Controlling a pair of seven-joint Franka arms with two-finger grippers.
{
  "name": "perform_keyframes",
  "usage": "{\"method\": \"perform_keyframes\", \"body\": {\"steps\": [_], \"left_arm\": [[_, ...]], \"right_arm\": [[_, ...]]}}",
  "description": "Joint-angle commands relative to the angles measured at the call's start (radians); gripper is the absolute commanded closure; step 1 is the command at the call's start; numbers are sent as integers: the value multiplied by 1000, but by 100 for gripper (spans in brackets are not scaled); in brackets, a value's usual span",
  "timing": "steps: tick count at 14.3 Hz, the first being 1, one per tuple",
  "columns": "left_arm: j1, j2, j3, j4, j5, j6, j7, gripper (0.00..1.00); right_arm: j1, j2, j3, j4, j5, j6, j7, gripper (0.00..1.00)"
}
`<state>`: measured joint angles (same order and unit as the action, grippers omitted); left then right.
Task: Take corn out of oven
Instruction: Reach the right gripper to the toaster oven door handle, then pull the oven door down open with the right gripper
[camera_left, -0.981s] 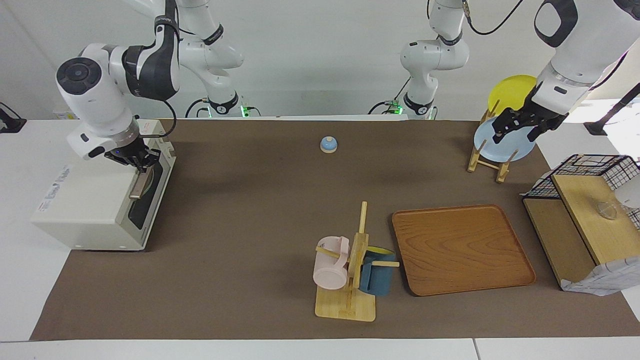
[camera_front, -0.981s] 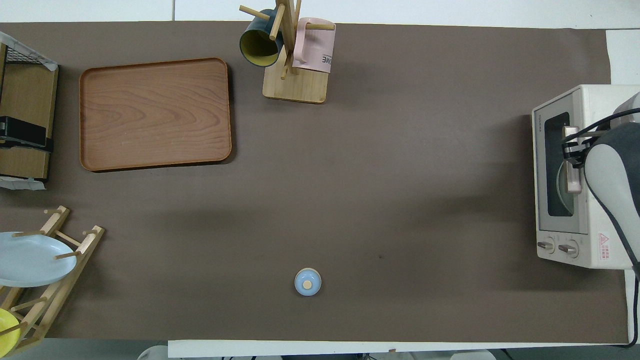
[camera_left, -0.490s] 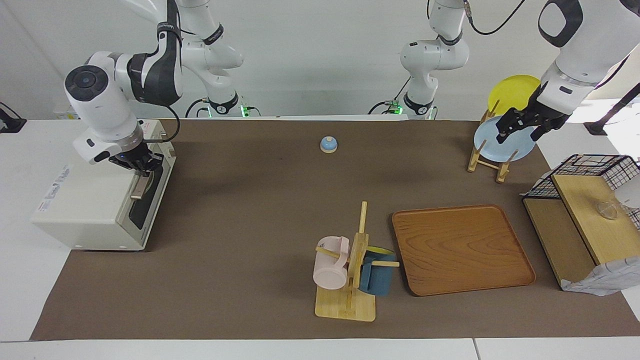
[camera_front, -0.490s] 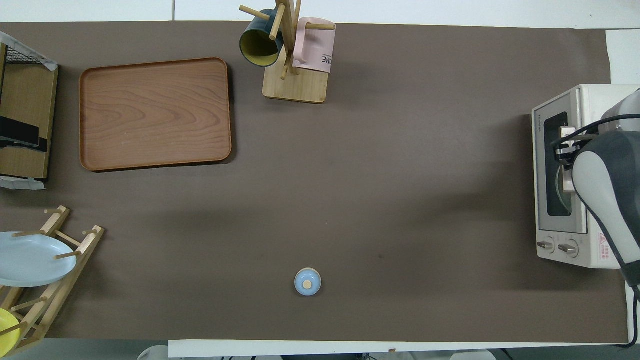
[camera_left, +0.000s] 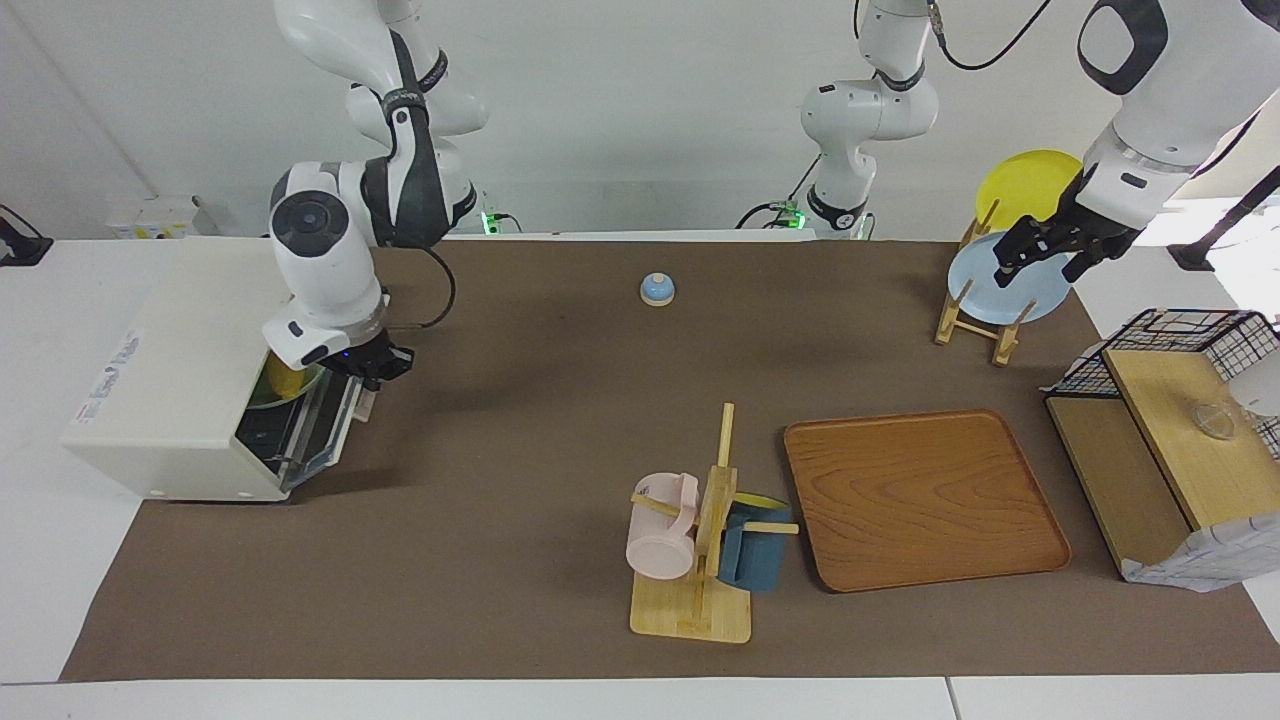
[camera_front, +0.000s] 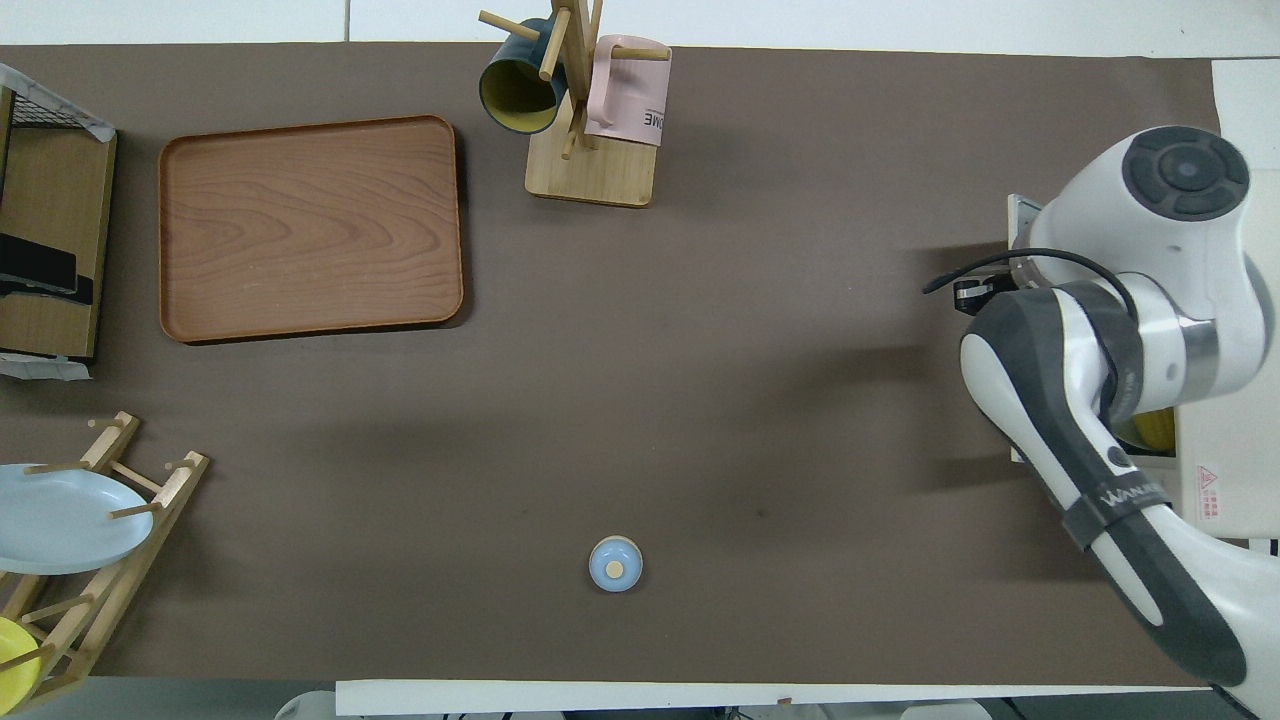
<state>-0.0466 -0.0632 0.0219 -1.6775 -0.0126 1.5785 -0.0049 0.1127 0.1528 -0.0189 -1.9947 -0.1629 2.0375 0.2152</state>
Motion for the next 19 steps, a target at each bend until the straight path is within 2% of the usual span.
{"method": "perform_keyframes", "body": {"steps": [1, 5, 8, 9, 10, 11, 12, 15, 19], "left_arm": [[11, -7, -7, -4, -9, -9, 14, 0], [14, -7, -7, -4, -9, -9, 14, 0], [13, -7, -7, -4, -9, -9, 14, 0], [13, -7, -7, -4, -9, -9, 14, 0], [14, -7, -7, -4, -9, -9, 14, 0], [14, -7, -7, -4, -9, -9, 14, 0], [14, -7, -7, -4, -9, -9, 14, 0], [14, -7, -7, -4, -9, -9, 14, 0], [14, -7, -7, -4, -9, -9, 14, 0]], "right_arm": [[-13, 83, -12, 14, 23, 108, 13, 100], [31, 113, -10, 16, 68, 158, 44, 99], [85, 108, -9, 42, 104, 142, 101, 92], [87, 93, -9, 57, 105, 104, 102, 89], [78, 71, -9, 71, 106, 58, 101, 82], [70, 41, -10, 70, 106, 20, 99, 66], [50, 7, -12, 62, 106, -40, 96, 56], [12, -39, -13, 42, 106, -195, 89, 52], [-42, -53, -15, 18, 102, -240, 27, 52]]}}
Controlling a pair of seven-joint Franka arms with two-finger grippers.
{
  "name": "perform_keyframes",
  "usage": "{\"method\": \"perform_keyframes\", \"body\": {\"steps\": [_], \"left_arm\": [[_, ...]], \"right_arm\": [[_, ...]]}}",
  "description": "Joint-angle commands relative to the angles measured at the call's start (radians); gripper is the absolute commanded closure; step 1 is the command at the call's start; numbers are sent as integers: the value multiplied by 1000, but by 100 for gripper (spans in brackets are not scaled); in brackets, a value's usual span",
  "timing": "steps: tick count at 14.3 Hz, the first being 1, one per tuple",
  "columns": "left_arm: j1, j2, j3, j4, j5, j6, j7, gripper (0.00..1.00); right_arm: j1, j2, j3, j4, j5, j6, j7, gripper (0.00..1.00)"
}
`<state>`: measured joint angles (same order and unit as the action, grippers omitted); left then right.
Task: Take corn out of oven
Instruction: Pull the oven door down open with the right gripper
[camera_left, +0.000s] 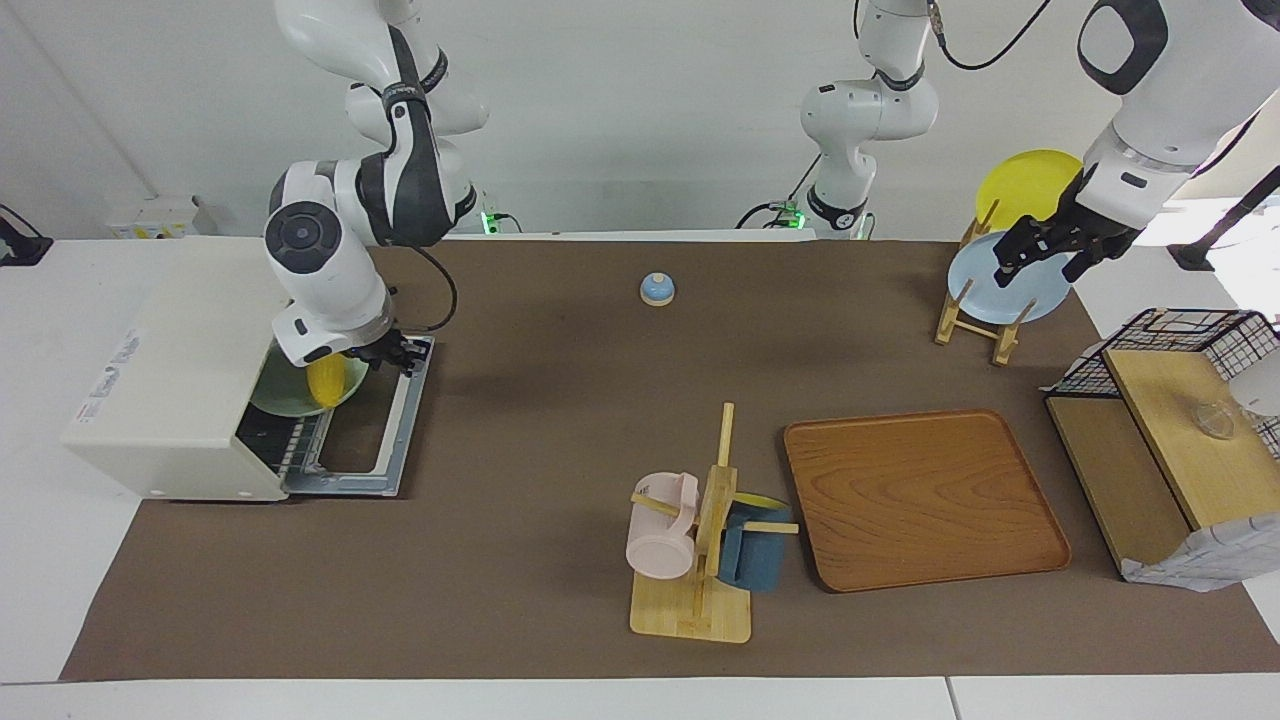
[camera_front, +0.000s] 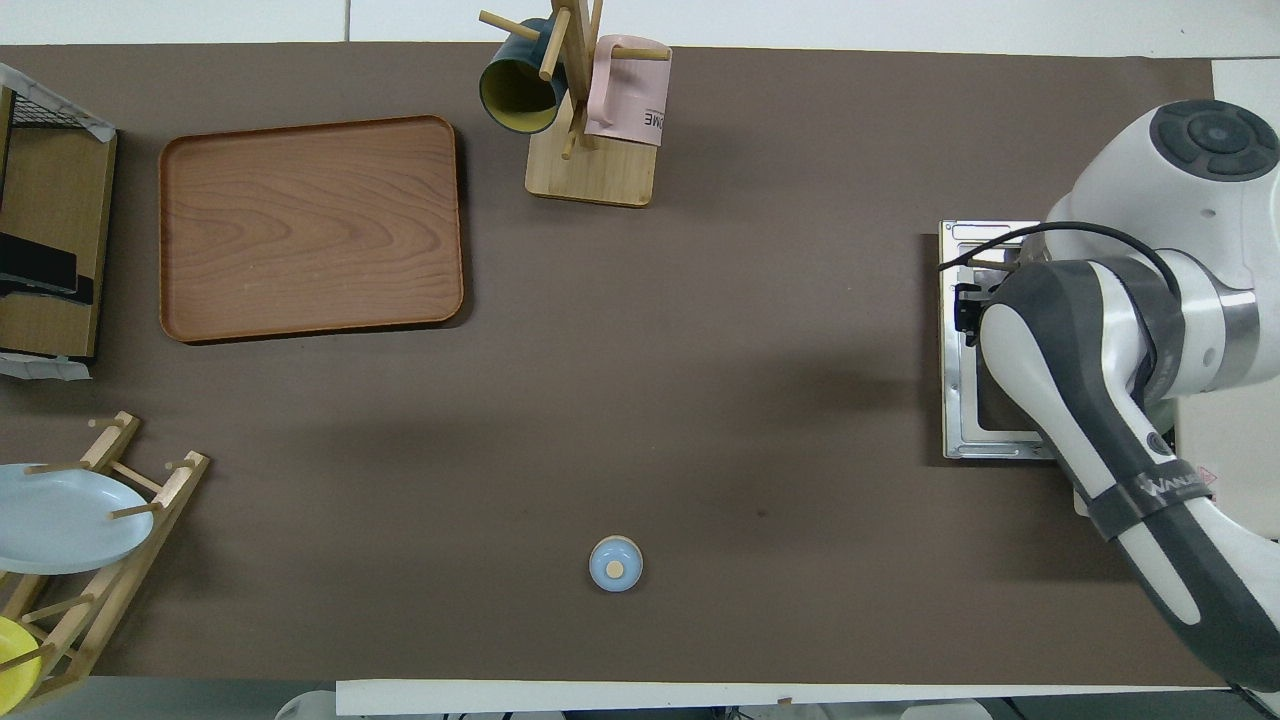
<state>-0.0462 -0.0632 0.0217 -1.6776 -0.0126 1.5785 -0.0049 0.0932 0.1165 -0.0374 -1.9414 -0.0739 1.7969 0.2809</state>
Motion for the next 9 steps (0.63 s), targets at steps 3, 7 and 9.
{"method": "perform_keyframes", "body": {"steps": [3, 7, 9], "left_arm": [[14, -7, -6, -4, -9, -9, 14, 0], [14, -7, -6, -4, -9, -9, 14, 0], [14, -7, -6, -4, -9, -9, 14, 0]], "right_arm": [[-46, -29, 4, -77, 3, 47, -75, 52], [-52, -37, 4, -108, -26, 80, -117, 53], [-61, -49, 4, -163, -35, 163, -126, 54]]}}
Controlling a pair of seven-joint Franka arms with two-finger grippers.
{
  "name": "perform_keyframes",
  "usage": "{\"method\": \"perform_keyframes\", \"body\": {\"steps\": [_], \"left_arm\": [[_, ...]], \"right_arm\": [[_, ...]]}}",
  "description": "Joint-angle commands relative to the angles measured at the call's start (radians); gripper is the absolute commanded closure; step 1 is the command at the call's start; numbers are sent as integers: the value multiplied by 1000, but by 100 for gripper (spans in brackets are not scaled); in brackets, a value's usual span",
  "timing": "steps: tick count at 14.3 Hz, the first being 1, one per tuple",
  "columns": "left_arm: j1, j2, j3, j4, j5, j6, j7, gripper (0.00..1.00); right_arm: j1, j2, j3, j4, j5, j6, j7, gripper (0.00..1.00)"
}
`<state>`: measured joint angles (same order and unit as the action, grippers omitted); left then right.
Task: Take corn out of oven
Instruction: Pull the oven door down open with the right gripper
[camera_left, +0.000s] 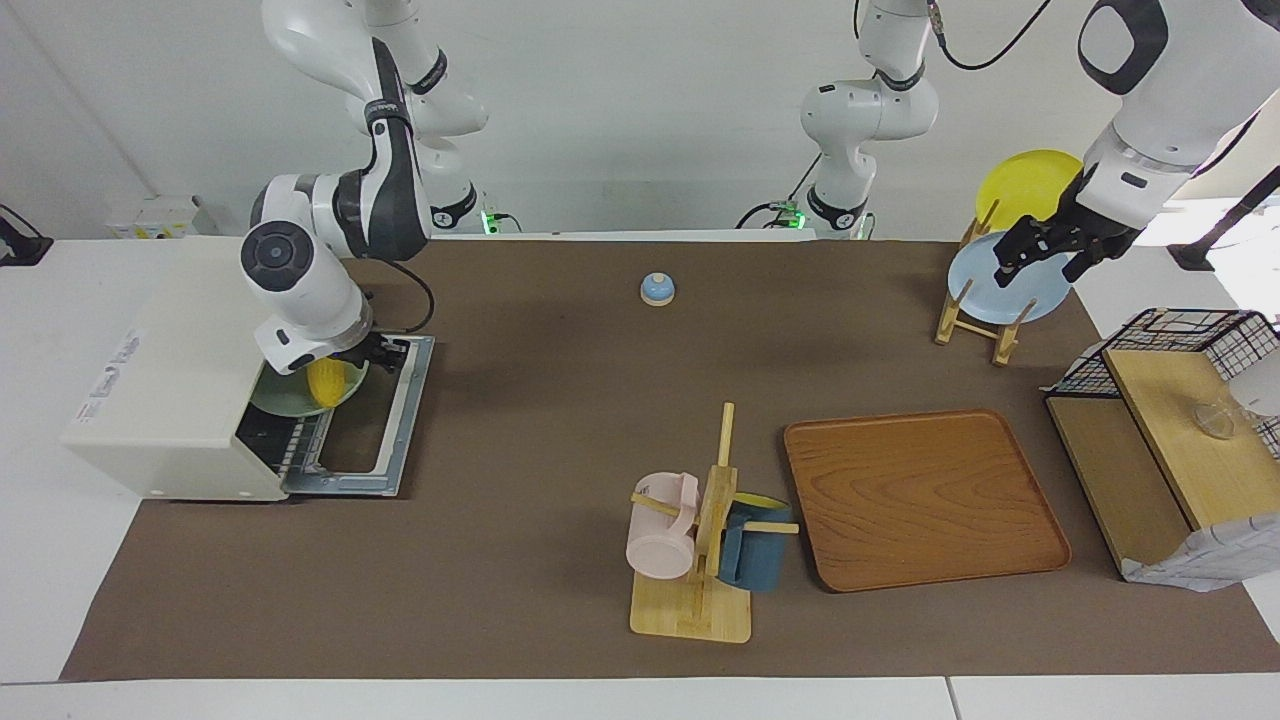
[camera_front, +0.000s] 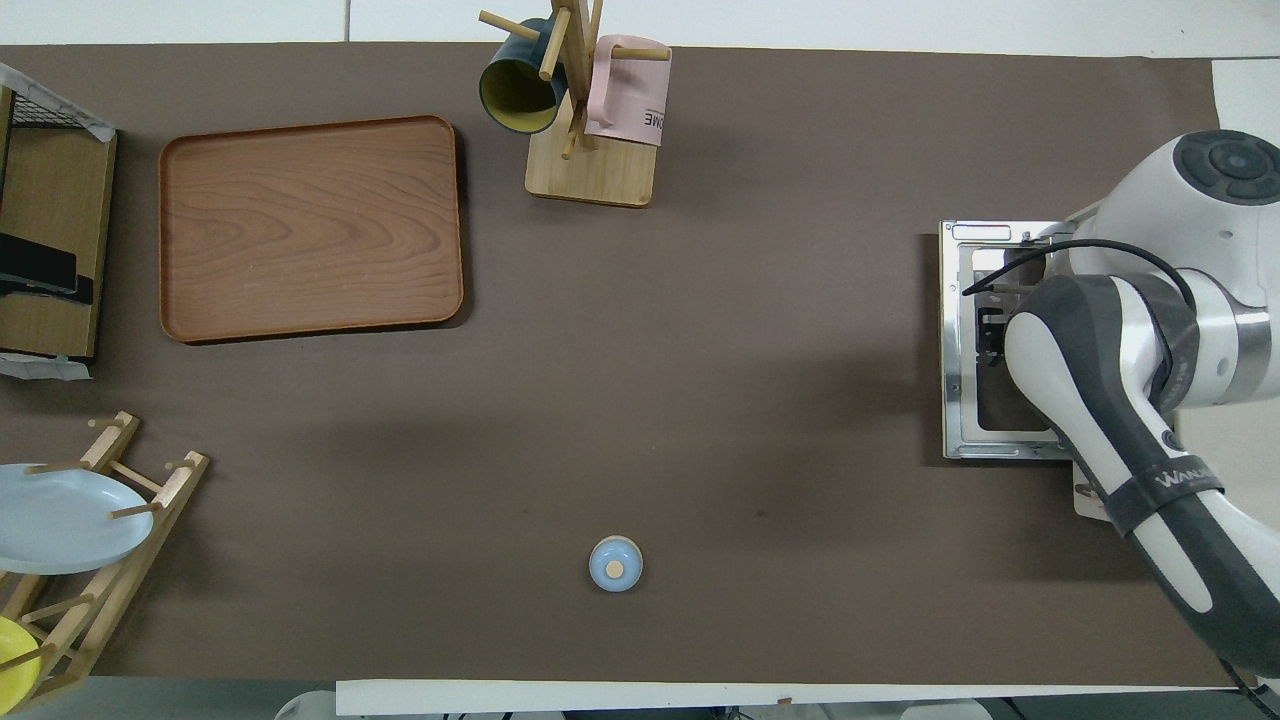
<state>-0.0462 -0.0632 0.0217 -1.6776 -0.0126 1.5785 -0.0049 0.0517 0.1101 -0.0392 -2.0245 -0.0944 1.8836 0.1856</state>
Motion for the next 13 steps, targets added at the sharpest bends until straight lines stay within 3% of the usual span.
{"method": "perform_keyframes", "body": {"steps": [1, 5, 6, 9, 13], "left_arm": [[14, -7, -6, -4, -9, -9, 14, 0], [14, -7, -6, -4, -9, -9, 14, 0], [14, -7, -6, -4, -9, -9, 14, 0], [14, -7, -6, -4, -9, -9, 14, 0], [14, -7, -6, -4, -9, -9, 14, 0]], "right_arm": [[-21, -49, 5, -94, -14, 92, -43, 57], [-19, -50, 5, -95, -53, 91, -51, 63], [-21, -50, 5, -95, -56, 88, -54, 69], [-10, -50, 5, -95, -120, 78, -71, 100], [45, -47, 7, -79, -157, 75, -60, 100]]}}
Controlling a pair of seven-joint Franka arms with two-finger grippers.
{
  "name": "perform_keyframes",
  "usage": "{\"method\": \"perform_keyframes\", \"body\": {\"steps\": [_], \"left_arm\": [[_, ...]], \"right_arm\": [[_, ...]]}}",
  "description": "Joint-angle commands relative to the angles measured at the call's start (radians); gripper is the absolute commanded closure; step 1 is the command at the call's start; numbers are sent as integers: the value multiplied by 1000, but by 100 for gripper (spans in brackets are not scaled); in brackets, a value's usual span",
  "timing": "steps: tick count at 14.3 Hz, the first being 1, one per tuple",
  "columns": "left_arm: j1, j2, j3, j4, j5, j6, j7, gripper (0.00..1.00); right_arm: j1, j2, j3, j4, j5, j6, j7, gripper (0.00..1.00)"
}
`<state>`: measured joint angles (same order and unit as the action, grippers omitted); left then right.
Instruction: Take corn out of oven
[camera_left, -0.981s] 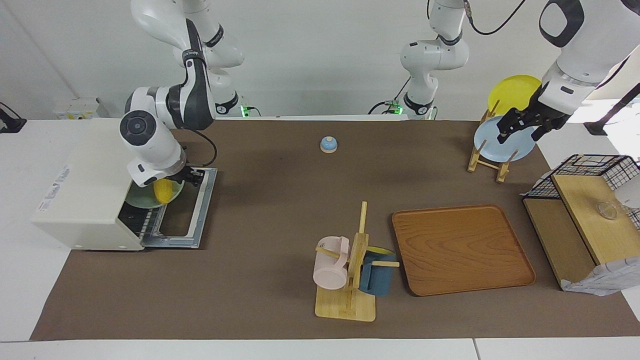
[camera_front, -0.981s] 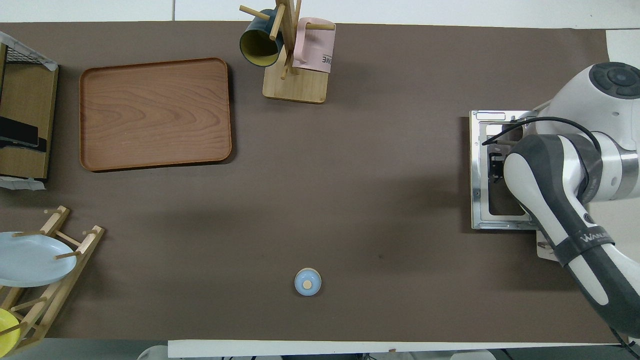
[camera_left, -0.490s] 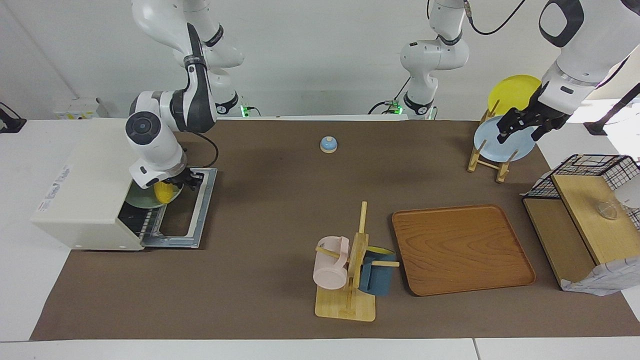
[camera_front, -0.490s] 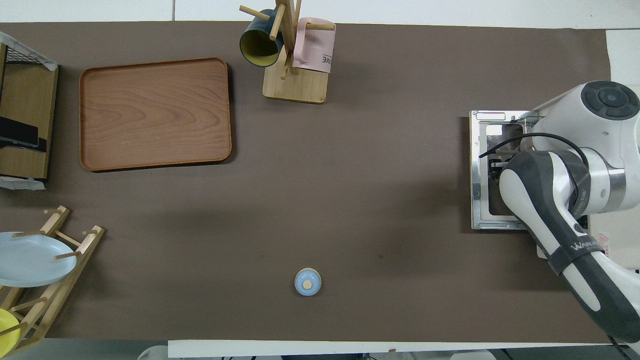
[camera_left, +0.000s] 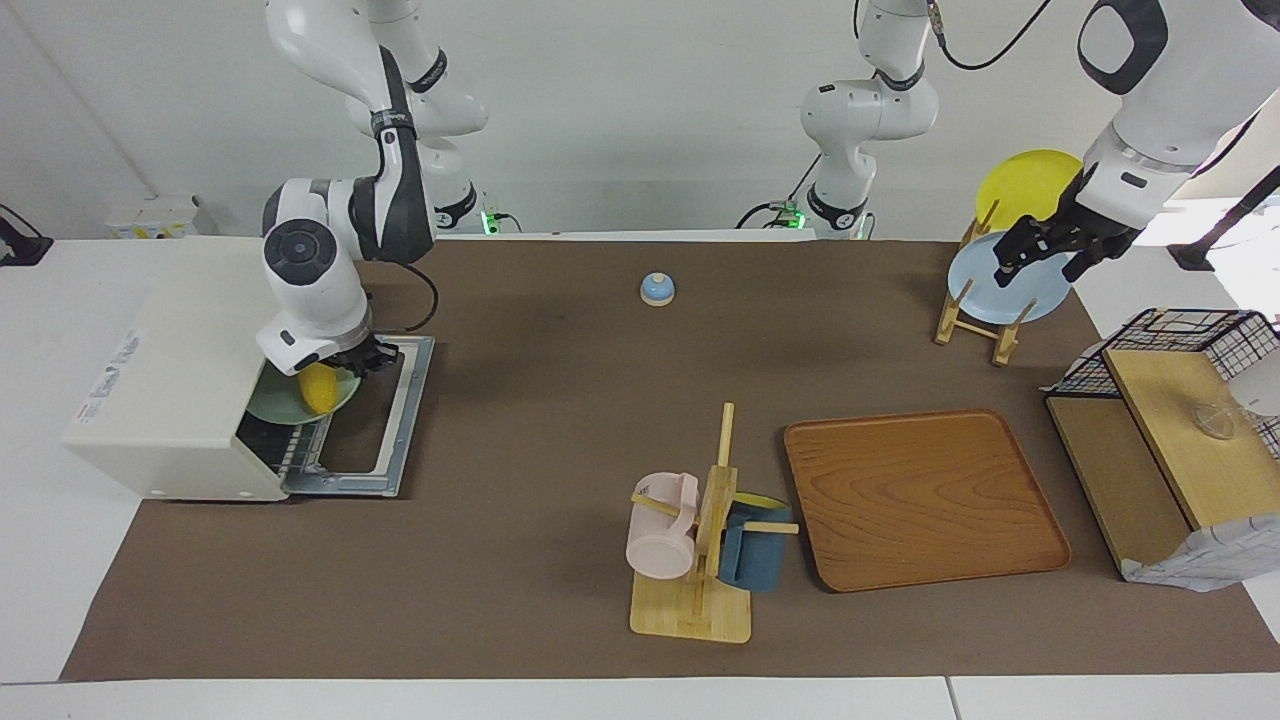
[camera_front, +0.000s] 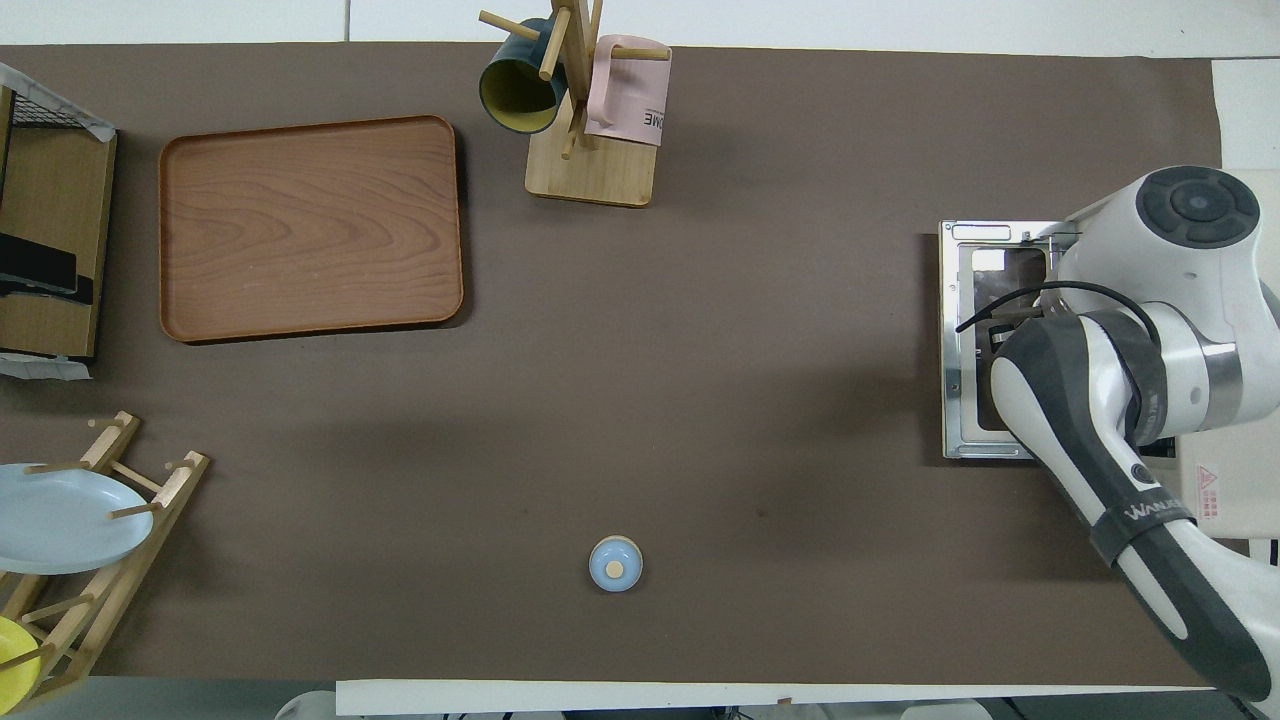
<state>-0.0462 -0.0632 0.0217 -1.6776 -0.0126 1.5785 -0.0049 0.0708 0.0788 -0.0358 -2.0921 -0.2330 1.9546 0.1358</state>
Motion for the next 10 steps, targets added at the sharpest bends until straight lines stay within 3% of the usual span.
{"method": "perform_keyframes", "body": {"steps": [1, 3, 6, 8, 10], "left_arm": [[14, -7, -6, -4, -9, -9, 14, 0], [14, -7, -6, -4, -9, -9, 14, 0], [14, -7, -6, -4, -9, -9, 14, 0], [14, -7, -6, -4, -9, -9, 14, 0], [14, -7, -6, -4, -9, -9, 14, 0]], "right_arm": [[50, -8, 5, 12, -19, 0, 1, 100], [140, 31, 8, 129, -14, -93, 84, 100], [323, 186, 11, 440, 27, -299, 319, 100], [445, 385, 11, 734, 92, -435, 481, 100], [535, 586, 20, 1026, 150, -485, 667, 100]]}}
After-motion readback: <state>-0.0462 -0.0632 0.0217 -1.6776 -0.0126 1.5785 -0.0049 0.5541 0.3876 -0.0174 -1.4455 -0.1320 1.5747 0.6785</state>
